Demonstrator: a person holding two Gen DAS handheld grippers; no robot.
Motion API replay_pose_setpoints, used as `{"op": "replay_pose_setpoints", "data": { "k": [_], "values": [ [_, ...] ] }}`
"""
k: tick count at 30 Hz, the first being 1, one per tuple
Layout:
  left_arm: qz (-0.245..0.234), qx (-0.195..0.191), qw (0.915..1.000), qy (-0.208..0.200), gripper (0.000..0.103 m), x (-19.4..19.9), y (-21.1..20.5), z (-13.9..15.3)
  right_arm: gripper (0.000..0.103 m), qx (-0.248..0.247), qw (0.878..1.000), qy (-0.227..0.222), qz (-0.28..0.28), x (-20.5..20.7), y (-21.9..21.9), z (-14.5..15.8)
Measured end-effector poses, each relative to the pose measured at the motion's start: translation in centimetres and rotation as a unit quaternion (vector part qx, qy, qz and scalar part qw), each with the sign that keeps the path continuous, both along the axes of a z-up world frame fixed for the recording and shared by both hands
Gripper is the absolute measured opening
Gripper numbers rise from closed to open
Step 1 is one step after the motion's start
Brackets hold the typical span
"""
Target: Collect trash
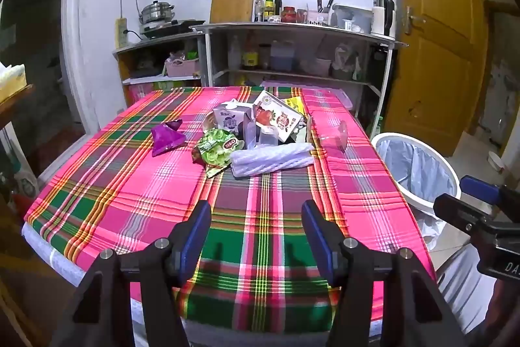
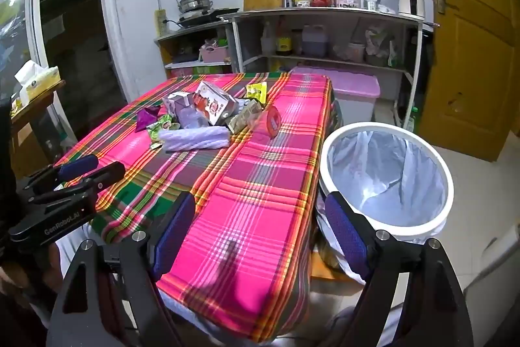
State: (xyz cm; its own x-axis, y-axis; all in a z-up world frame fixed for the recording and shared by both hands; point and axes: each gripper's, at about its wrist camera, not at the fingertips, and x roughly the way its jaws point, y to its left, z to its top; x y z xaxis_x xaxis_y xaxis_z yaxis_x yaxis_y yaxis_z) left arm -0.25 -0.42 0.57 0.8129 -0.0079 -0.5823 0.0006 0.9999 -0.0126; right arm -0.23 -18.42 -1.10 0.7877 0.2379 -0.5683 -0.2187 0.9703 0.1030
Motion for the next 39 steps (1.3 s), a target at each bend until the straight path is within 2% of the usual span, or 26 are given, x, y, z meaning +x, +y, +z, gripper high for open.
{"op": "replay_pose_setpoints", "data": {
  "k": [39],
  "values": [
    [-0.006, 0.005, 1.0000, -0.004, 0.057, -0.53, -0.35, 0.00, 0.082, -0.003, 1.000, -0.002, 0.000, -0.46, -0.06, 0.11]
  ]
}}
